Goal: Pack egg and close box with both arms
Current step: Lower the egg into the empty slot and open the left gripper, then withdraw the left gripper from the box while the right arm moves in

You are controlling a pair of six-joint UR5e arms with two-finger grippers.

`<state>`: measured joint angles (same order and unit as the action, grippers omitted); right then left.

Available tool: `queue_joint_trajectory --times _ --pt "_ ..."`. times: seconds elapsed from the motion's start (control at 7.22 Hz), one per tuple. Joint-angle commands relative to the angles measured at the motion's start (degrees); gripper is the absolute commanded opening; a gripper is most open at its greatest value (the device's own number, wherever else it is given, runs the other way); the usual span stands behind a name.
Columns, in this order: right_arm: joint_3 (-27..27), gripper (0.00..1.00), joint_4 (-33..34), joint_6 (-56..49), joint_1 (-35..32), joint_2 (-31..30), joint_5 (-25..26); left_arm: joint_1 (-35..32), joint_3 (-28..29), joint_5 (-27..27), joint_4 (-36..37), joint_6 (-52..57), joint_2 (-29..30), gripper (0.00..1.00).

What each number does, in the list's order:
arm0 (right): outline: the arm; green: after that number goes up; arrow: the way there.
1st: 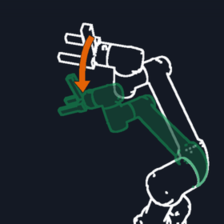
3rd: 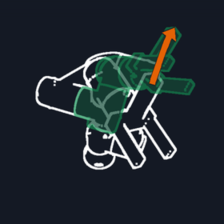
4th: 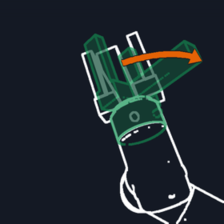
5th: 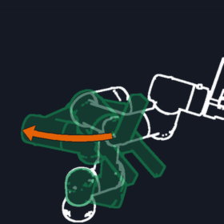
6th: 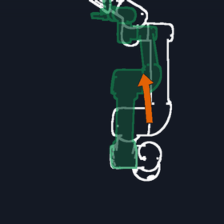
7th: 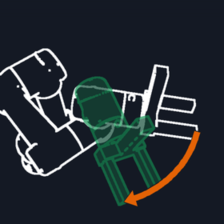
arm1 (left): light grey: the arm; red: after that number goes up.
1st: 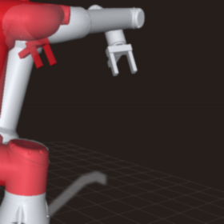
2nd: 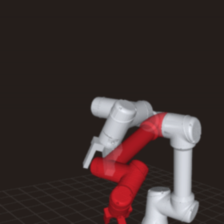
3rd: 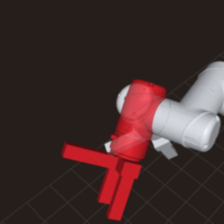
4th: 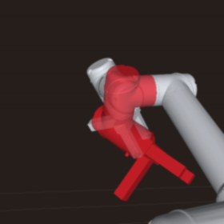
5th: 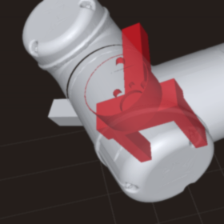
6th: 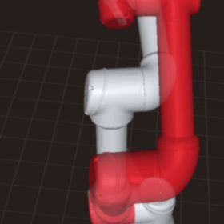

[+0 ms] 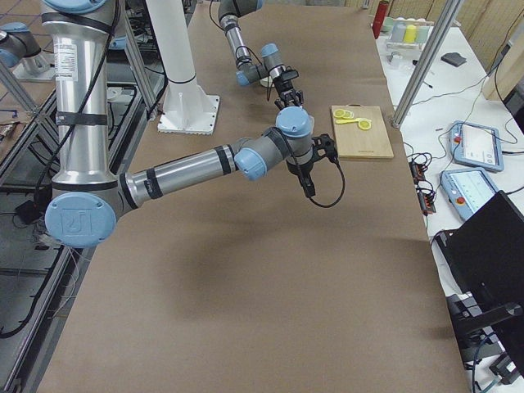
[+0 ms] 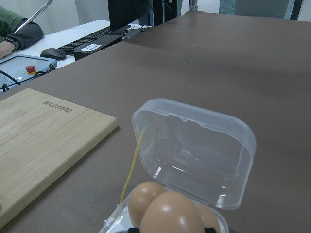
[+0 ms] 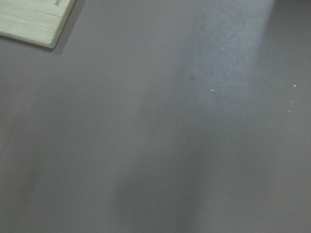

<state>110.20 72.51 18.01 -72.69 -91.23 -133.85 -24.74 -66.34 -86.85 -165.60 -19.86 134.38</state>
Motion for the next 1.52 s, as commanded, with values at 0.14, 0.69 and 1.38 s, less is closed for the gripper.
queue_joint_trajectory --times 0.14,0.69,1.38 --pt "0.1 1.00 0.0 0.0 0.0 0.0 0.0 0.0 -0.2 0.0 0.0 0.0 0.0 0.86" --pt "0.1 1.00 0.0 0.0 0.0 0.0 0.0 -0.2 -1.4 -0.2 0.8 -0.2 0.1 0.84" --pt "1.1 1.00 -0.1 13.9 1.5 0.2 0.1 -7.3 -11.2 -8.3 16.3 -18.7 -0.9 0.97"
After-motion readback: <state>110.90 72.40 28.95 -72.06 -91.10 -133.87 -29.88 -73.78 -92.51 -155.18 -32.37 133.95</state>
